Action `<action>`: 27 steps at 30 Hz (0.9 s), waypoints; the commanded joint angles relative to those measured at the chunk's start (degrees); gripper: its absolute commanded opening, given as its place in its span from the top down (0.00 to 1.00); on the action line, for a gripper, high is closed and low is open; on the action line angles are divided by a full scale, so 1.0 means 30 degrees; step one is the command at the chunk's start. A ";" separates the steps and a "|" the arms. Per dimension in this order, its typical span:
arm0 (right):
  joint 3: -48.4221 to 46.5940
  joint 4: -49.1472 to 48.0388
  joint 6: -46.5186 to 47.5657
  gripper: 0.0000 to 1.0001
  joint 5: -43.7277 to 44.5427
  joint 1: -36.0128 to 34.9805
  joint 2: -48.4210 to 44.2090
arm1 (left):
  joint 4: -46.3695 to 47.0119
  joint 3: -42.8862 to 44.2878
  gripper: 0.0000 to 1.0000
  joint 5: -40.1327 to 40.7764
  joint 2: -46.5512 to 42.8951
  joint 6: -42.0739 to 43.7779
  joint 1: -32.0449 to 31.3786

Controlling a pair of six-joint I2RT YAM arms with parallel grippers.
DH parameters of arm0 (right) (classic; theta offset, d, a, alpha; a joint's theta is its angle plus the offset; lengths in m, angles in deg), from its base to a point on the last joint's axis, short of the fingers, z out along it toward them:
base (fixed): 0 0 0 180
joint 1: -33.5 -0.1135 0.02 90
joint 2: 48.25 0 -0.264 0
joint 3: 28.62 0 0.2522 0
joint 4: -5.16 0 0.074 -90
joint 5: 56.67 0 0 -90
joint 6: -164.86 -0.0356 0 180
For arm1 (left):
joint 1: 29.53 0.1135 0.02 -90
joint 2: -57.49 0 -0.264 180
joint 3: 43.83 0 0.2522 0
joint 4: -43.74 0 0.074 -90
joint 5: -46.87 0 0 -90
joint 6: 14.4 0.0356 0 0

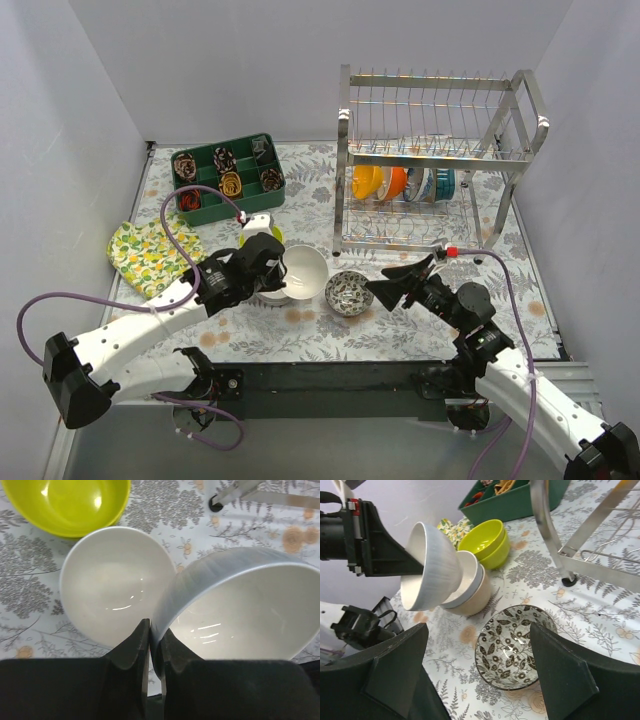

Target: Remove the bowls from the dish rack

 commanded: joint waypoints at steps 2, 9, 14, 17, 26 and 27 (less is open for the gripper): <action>-0.1208 0.2753 0.2223 0.09 0.1660 0.0025 -0.0622 | -0.3397 0.1725 1.00 0.1674 0.0328 0.0191 0.0661; -0.1092 0.3018 0.2370 0.09 0.1749 0.0054 -0.0681 | -0.4162 0.1903 1.00 0.2113 0.1265 0.0835 0.2271; -0.1121 0.3164 0.2545 0.09 0.1778 0.0025 -0.0710 | -0.3986 0.1699 0.93 0.2407 0.1998 0.1127 0.2566; -0.1150 0.3398 0.2779 0.09 0.1953 0.0025 -0.0798 | -0.3489 0.1318 0.80 0.2116 0.2203 0.1333 0.2654; -0.1647 0.4538 0.3657 0.09 0.2829 0.0025 -0.0798 | -0.2843 0.0790 0.44 0.1850 0.1882 0.1539 0.2771; -0.1909 0.4716 0.4007 0.09 0.3036 0.0025 -0.0827 | -0.2756 0.0761 0.41 0.1879 0.1737 0.1539 0.2800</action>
